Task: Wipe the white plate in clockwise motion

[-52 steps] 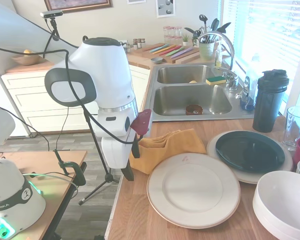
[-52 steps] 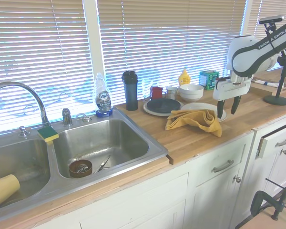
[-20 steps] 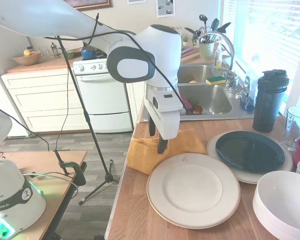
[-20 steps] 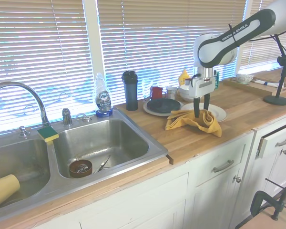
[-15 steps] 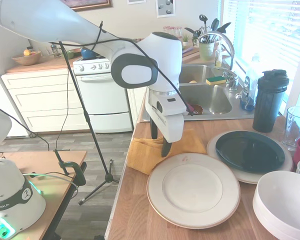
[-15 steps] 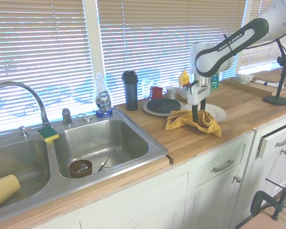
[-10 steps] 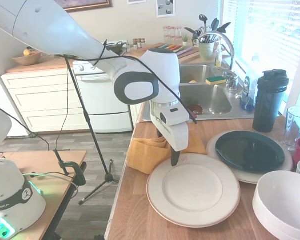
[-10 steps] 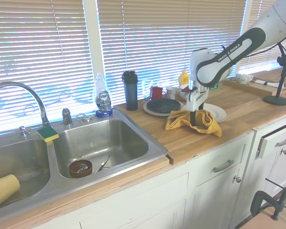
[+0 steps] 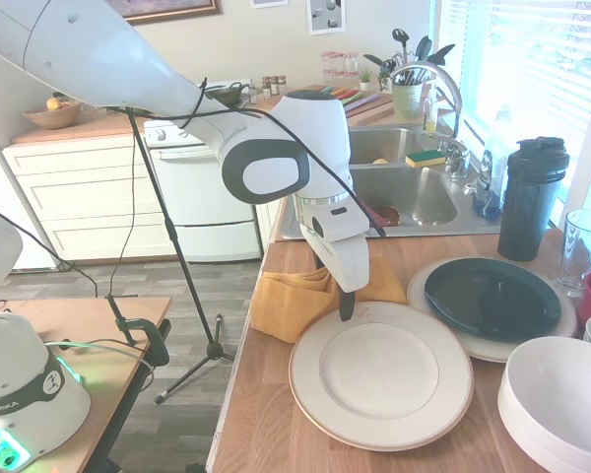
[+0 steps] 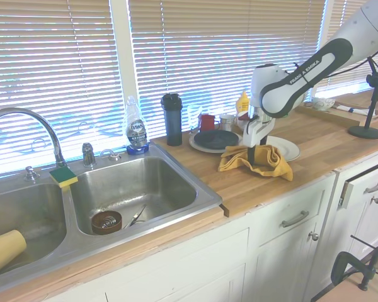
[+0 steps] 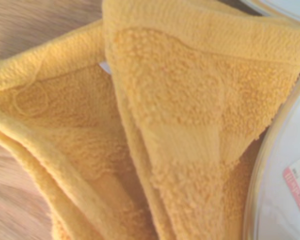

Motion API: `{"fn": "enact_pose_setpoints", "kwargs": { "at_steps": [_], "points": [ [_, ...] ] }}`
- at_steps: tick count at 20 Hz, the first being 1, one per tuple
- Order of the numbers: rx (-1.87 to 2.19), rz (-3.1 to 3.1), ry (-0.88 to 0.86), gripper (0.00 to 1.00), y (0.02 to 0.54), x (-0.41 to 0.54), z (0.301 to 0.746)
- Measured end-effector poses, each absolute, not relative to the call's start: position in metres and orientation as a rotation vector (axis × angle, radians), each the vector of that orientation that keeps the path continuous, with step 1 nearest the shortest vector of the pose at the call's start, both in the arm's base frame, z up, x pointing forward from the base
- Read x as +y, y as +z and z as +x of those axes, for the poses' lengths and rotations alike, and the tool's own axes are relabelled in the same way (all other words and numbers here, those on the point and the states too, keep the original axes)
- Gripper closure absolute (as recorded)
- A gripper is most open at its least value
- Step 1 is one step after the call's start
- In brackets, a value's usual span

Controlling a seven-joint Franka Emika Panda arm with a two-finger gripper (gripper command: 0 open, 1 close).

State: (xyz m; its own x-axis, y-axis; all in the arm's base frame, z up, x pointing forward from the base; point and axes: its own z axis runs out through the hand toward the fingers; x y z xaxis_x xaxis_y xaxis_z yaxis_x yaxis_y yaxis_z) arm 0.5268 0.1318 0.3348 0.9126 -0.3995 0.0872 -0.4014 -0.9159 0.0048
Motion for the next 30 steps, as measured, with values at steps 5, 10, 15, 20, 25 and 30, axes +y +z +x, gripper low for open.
{"fn": "enact_pose_setpoints", "kwargs": {
  "at_steps": [5,10,15,20,25,30],
  "points": [
    [-0.64,3.051,0.14,1.0,0.339,0.132,0.525],
    [-0.643,3.051,0.14,1.0,0.341,0.132,0.523],
    [-0.653,3.053,0.13,1.0,0.344,0.133,0.522],
    [-0.677,3.062,0.113,1.0,0.35,0.135,0.519],
    [-0.716,3.076,0.09,1.0,0.355,0.135,0.517],
    [-0.751,3.081,0.116,1.0,0.384,0.129,0.516]
  ]
}}
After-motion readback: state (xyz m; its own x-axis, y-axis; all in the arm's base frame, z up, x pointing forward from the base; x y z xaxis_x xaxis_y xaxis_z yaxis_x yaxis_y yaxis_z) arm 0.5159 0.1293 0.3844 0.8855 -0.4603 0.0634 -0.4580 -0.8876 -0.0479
